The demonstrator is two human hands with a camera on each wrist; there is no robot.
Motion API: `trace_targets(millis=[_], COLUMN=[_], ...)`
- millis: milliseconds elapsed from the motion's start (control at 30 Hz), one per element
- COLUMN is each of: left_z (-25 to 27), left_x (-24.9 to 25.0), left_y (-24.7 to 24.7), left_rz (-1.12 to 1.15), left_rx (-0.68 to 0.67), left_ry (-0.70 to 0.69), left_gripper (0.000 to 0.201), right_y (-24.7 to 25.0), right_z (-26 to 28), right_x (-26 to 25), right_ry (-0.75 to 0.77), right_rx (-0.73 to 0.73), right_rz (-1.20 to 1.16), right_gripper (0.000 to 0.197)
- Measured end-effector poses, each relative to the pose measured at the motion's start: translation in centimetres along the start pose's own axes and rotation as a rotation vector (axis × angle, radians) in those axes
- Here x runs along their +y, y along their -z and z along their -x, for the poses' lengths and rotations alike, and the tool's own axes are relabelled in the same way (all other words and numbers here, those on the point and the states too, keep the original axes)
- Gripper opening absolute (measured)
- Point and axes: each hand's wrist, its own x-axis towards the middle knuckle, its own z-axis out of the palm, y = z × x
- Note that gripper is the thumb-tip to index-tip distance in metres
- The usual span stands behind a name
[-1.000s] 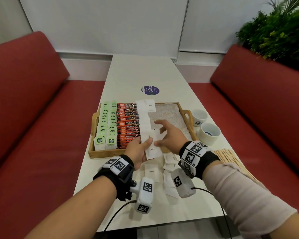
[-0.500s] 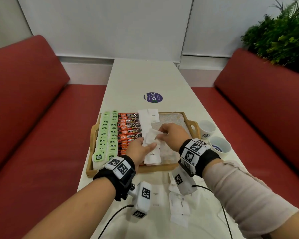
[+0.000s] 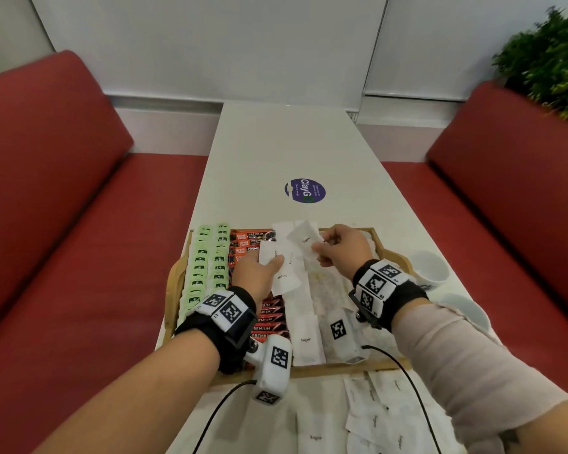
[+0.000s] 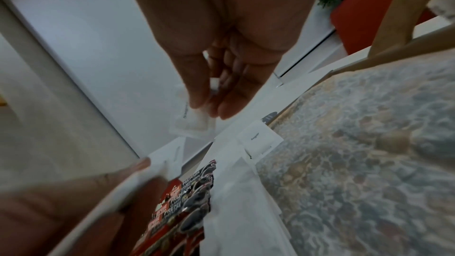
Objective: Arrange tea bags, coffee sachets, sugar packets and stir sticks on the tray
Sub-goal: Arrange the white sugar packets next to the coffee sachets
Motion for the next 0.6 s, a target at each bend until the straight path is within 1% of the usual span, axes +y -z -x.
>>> trace_targets(millis=[67,133,233,300,367,467,500,600], left_z=[-0.7,-1.2,-1.7,-2.0,-2.3,-2.8,-3.0,-3.2], left_x=[0.2,0.4,0.6,0.5,0.4,0.3,0.2,0.1], left_y=[0.0,-0.1,-0.2,-0.3,-0.3,-0.4,-0.4,-0.6], left_rz=[0.021,0.031,0.069,0.063,0.056,0.055,0.039,-0.002], left_rx=[-0.005,-0.014,-0.047,-0.061,-0.061,-0.054,-0.05,-0.055], left_ry=[0.007,-0.003,-0.02,-0.033,-0.034,-0.041,-0.046,-0.07], left_gripper=[0.011,0.008,0.007,0.008,0.011,0.021,0.02,0.008], right_y=[-0.7,-1.3,-2.0,-2.2,-2.3,-2.1,-2.0,-1.5], right_z=[-0.2,-0.1,-0.2,-0.5,-1.0,-1.4,-1.6,-2.3], right_x=[-0.2,-0.3,-0.3,-0.1,0.1,0.3,0.4,0.6], right_ry=[0.107,0.195,0.275,0.258,0.192,0.138,0.134,0.149], right_rx=[-0.012,-0.026,-0.057,-0.115,-0.188,-0.247,-0.249,-0.249], right_rz=[0.084,0.194,0.286,0.266,0.236,0.201,0.199,0.182], right_gripper=[0.022,0.024,0.02,0.022,0.023,0.017,0.017,0.024])
